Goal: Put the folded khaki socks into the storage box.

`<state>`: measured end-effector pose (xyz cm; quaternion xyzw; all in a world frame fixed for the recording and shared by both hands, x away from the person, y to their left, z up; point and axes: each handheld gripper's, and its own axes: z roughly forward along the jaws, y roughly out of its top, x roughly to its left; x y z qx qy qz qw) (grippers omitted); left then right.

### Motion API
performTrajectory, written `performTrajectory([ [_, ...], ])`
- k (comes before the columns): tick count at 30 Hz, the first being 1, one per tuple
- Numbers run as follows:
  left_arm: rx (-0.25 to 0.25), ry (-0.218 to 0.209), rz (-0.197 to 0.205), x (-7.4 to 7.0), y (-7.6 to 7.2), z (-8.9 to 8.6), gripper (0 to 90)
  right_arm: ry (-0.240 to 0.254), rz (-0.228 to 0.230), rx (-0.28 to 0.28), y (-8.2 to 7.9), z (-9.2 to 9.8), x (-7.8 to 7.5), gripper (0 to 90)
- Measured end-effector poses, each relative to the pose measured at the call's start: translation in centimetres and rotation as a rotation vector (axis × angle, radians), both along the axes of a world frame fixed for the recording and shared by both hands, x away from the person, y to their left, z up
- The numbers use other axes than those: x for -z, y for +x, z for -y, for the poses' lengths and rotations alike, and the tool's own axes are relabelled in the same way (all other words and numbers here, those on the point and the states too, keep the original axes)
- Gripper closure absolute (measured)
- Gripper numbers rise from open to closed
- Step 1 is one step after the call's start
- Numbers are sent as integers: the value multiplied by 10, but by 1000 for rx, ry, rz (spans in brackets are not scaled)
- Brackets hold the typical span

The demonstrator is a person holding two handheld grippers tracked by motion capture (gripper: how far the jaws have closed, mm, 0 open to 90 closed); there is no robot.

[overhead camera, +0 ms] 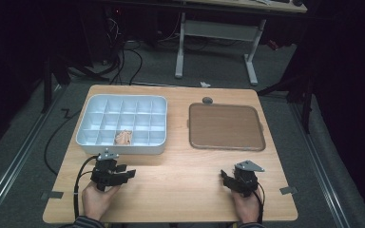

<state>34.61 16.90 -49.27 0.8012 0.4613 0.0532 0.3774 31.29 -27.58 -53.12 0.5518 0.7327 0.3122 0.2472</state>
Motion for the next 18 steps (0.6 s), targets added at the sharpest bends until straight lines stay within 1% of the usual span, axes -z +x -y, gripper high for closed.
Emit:
performTrajectory([
  [7,4,2,0,4,1,5,506,1,-1,0,0,0,0,375],
  [10,7,11,2,7,3,7,501,1,-1,1,0,0,0,374],
  [16,4,21,-9,13,5,11,491,0,-1,1,0,0,0,375],
  [18,6,30,-3,15,5,12,491,1,-1,1,0,0,0,374],
])
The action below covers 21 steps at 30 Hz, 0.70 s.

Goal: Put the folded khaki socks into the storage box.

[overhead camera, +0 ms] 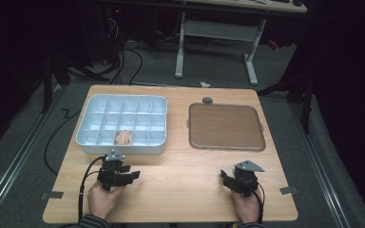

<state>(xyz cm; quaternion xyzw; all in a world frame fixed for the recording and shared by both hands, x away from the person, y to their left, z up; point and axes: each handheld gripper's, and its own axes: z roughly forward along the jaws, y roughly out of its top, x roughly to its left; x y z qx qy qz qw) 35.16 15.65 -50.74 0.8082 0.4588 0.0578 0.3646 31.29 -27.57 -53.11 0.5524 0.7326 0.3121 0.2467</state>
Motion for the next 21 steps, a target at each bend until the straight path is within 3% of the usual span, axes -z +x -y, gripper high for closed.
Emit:
performTrajectory([
  [21,-40,72,88,14,5,6,479,0,0,0,0,0,0,373],
])
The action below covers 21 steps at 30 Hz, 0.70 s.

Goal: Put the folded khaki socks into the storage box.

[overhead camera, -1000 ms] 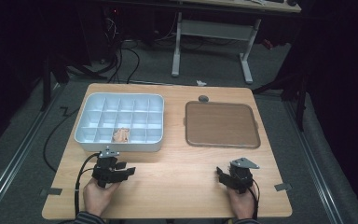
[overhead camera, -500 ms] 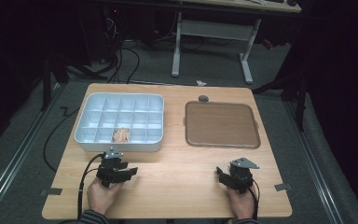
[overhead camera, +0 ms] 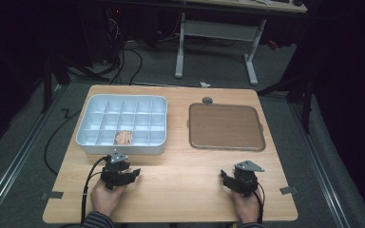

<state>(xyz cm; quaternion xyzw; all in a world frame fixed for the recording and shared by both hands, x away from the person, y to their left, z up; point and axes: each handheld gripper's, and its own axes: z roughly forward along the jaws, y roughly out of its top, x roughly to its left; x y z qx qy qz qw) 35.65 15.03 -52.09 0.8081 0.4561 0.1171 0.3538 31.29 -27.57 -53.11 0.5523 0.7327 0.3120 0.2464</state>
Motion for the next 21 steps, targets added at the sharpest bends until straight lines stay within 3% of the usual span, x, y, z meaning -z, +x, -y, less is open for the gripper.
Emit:
performTrajectory([
  [10,-21,9,17,4,6,-1,460,0,0,0,0,0,0,373],
  [19,-21,68,93,9,5,5,401,-2,1,-1,0,0,0,373],
  [21,-17,65,113,12,6,7,379,-4,2,-1,0,0,0,373],
])
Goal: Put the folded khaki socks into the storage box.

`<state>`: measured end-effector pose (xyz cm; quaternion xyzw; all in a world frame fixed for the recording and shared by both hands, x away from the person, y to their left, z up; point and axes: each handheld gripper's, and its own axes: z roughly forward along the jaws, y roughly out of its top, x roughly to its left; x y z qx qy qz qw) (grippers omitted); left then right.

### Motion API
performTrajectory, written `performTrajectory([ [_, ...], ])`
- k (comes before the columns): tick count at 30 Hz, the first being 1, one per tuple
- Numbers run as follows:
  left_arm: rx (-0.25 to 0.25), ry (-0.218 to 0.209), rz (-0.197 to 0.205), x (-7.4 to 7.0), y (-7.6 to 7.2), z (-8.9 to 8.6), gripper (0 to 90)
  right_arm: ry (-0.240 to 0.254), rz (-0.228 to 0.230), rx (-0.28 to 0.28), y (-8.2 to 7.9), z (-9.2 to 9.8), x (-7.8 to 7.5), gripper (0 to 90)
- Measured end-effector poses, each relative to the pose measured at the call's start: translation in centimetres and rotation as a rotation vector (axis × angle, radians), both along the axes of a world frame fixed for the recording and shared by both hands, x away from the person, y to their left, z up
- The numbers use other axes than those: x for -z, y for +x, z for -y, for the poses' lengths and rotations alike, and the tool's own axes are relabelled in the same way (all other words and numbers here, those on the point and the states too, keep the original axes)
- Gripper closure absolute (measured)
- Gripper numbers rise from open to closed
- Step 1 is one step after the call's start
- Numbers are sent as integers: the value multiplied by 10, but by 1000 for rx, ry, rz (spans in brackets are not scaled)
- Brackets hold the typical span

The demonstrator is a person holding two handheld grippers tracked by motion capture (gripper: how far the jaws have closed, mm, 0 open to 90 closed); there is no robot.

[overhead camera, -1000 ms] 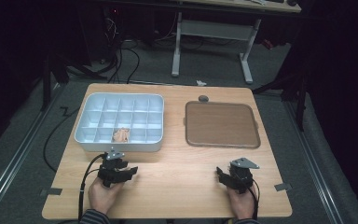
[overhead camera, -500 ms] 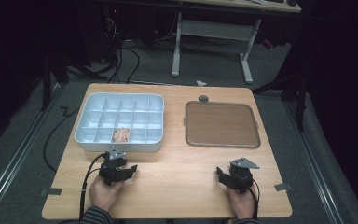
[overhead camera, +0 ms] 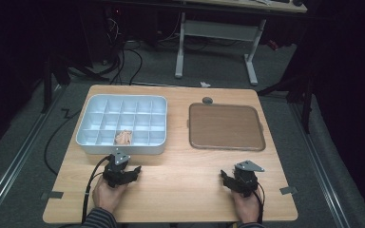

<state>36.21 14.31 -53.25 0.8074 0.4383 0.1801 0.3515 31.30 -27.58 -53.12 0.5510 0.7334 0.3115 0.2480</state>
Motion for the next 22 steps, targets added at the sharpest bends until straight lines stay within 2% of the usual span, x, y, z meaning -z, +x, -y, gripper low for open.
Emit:
performTrajectory([
  [4,11,-19,25,4,0,0,336,0,0,0,0,0,0,372],
  [22,5,-19,22,4,0,0,324,0,-1,2,0,0,0,372],
])
